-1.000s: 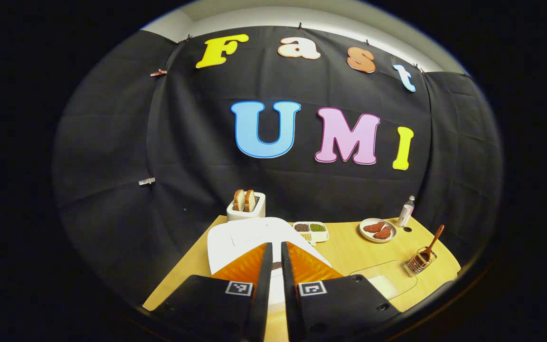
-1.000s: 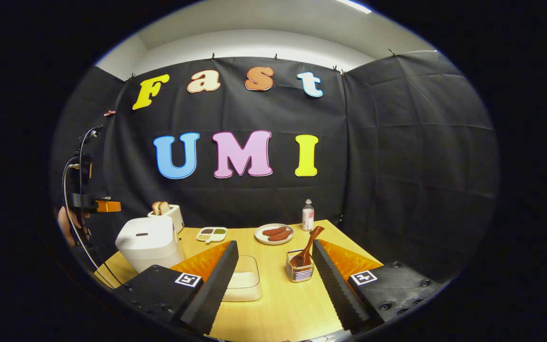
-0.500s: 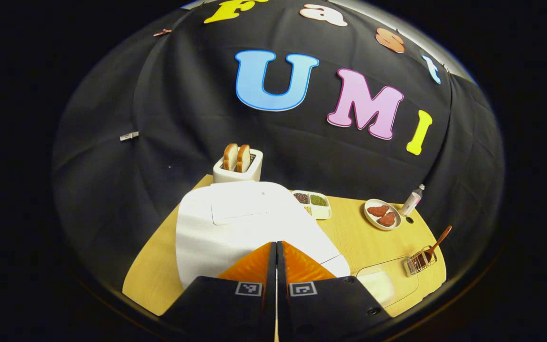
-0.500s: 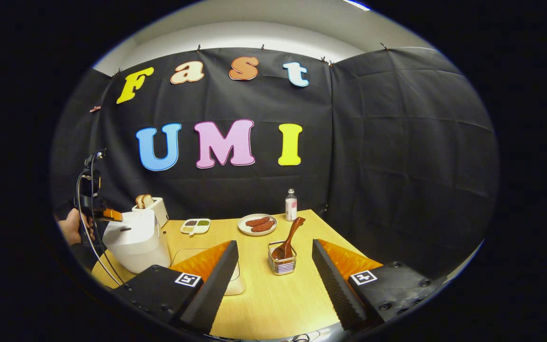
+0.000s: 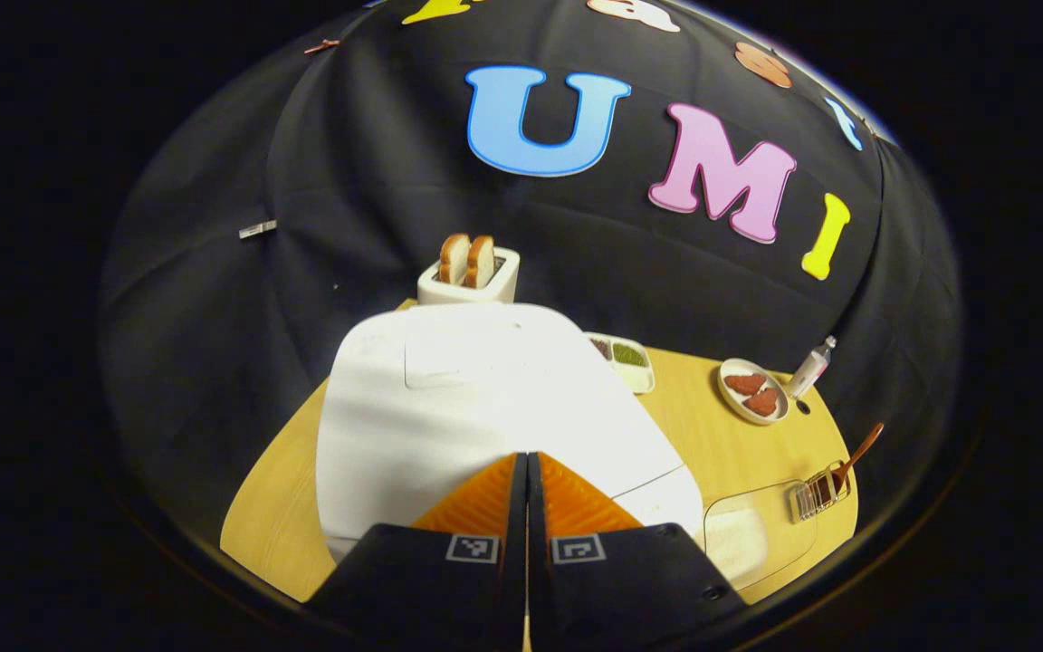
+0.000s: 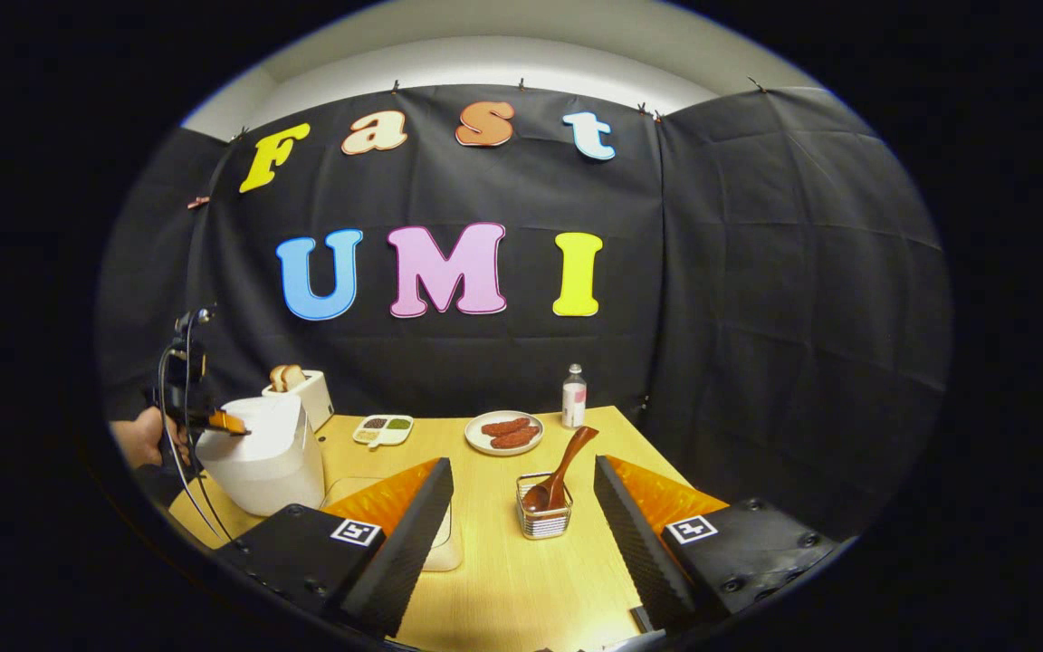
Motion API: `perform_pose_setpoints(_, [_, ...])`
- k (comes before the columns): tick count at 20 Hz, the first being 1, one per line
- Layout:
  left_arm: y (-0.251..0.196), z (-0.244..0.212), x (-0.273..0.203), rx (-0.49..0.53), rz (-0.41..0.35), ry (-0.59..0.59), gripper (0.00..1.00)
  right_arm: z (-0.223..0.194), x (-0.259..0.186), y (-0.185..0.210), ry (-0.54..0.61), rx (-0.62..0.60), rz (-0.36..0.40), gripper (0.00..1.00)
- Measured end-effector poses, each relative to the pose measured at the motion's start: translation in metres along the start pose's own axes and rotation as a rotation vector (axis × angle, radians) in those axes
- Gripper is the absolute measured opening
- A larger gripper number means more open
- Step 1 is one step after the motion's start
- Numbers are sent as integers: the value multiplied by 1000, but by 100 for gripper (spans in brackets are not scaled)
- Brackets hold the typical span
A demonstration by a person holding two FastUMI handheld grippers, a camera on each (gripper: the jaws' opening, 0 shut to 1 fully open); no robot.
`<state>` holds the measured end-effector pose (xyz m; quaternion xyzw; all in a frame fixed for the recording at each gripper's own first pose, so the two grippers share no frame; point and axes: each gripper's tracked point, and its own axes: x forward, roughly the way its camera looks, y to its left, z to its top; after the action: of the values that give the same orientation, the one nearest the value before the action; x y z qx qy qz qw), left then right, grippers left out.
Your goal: Close the left gripper, press the button to open the rice cooker; take a wooden spoon from the chopstick holder with the right hand, scoop a spoonful of rice and pour it into the rice cooker, then put the wooden spoon back into the chopstick holder.
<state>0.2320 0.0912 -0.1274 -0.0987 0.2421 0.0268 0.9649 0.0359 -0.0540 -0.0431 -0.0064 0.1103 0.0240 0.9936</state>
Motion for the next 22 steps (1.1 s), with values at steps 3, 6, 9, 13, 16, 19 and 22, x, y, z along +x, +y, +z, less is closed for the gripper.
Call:
perform_pose_setpoints(3, [1, 0, 0, -20, 23, -3, 8, 1, 21, -6, 7, 21, 42, 98])
perform_pose_setpoints(6, [3, 18, -20, -52, 87, -47, 8, 0, 41, -11, 27, 38, 91, 98])
perform_pose_setpoints(9, [4, 66, -64, -26, 170, -240, 7, 0, 62, -20, 31, 48, 122, 98])
perform_pose_setpoints(13, [-20, 70, -112, -85, 212, -315, 10, -7, 92, -33, 51, 33, 146, 98])
perform_pose_setpoints(16, [-48, 54, -135, -109, 165, -371, 19, -12, 114, -39, 68, 39, 170, 98])
perform_pose_setpoints(19, [-69, 27, -149, -103, 134, -391, 57, -17, 135, -45, 83, 52, 185, 98])
perform_pose_setpoints(22, [-89, 10, -172, -96, 141, -407, 98, -23, 158, -56, 89, 63, 200, 98])
